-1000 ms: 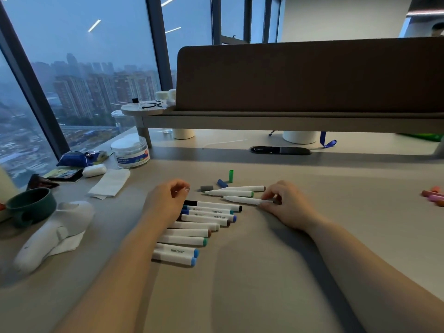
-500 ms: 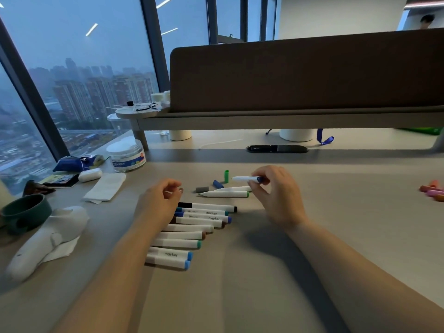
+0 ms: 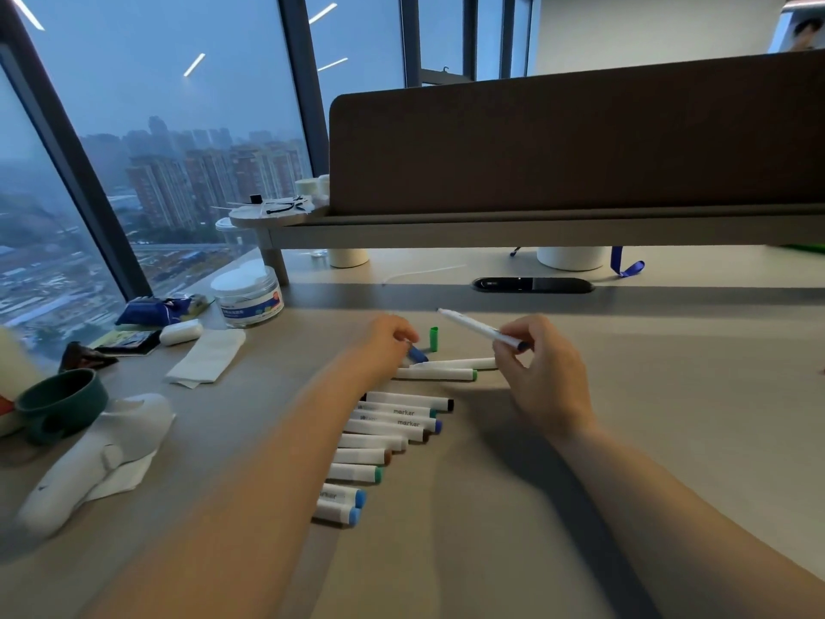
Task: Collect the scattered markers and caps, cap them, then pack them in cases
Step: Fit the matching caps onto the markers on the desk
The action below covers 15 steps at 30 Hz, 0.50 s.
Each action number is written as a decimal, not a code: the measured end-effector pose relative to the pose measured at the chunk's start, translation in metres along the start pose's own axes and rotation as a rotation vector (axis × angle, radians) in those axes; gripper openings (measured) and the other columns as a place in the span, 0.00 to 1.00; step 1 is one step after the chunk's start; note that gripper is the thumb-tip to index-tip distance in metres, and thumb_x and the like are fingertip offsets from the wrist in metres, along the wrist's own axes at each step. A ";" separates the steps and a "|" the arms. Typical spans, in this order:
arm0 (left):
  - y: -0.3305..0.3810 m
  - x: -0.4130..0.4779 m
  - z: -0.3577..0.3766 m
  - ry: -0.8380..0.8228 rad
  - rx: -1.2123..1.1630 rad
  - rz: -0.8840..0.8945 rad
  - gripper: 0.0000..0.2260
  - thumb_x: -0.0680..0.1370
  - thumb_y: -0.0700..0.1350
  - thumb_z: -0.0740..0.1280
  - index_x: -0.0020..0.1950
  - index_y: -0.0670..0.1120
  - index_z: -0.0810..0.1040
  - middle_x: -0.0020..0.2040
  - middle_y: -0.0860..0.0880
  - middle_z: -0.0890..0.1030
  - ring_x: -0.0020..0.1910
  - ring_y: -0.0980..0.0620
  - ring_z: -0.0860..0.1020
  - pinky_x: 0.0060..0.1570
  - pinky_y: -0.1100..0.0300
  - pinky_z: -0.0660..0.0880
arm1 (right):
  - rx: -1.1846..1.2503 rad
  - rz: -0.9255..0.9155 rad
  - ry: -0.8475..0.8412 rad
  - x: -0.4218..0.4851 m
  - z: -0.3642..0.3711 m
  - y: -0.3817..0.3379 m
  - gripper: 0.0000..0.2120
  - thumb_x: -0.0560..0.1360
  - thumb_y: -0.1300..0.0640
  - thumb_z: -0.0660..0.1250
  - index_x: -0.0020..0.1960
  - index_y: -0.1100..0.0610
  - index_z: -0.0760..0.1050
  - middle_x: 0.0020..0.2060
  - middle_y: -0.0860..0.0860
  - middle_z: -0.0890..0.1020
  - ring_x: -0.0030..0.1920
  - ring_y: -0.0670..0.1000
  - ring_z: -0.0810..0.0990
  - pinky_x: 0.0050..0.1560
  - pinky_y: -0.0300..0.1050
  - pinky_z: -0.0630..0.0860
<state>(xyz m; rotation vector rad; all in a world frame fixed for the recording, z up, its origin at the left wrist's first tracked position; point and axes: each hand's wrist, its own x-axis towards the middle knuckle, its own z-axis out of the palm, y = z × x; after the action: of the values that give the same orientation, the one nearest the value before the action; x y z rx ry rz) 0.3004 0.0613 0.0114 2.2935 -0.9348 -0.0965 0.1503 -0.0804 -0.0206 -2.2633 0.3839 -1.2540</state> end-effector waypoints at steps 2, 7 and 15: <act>0.002 0.010 0.005 -0.073 0.110 0.041 0.09 0.78 0.37 0.65 0.56 0.43 0.80 0.55 0.45 0.78 0.48 0.53 0.75 0.49 0.65 0.72 | 0.038 0.090 0.006 0.001 0.000 0.003 0.04 0.74 0.61 0.69 0.48 0.57 0.75 0.40 0.47 0.77 0.41 0.50 0.75 0.42 0.48 0.74; 0.000 0.023 0.002 -0.161 0.306 0.147 0.10 0.76 0.38 0.68 0.56 0.45 0.82 0.53 0.48 0.79 0.46 0.53 0.75 0.49 0.63 0.71 | 0.110 0.208 0.022 0.003 -0.002 0.002 0.04 0.75 0.60 0.68 0.48 0.55 0.74 0.38 0.44 0.76 0.41 0.48 0.74 0.43 0.45 0.73; 0.003 0.017 -0.013 -0.089 0.253 0.153 0.07 0.78 0.43 0.66 0.55 0.47 0.76 0.53 0.48 0.78 0.50 0.54 0.74 0.52 0.60 0.70 | 0.205 0.343 0.038 0.006 -0.005 0.001 0.03 0.76 0.58 0.67 0.47 0.54 0.73 0.37 0.43 0.75 0.37 0.45 0.73 0.40 0.43 0.72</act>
<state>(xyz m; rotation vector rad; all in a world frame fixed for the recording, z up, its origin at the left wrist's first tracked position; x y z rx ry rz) 0.3152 0.0552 0.0261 2.4524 -1.2261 -0.0157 0.1489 -0.0855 -0.0151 -1.9067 0.6001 -1.1043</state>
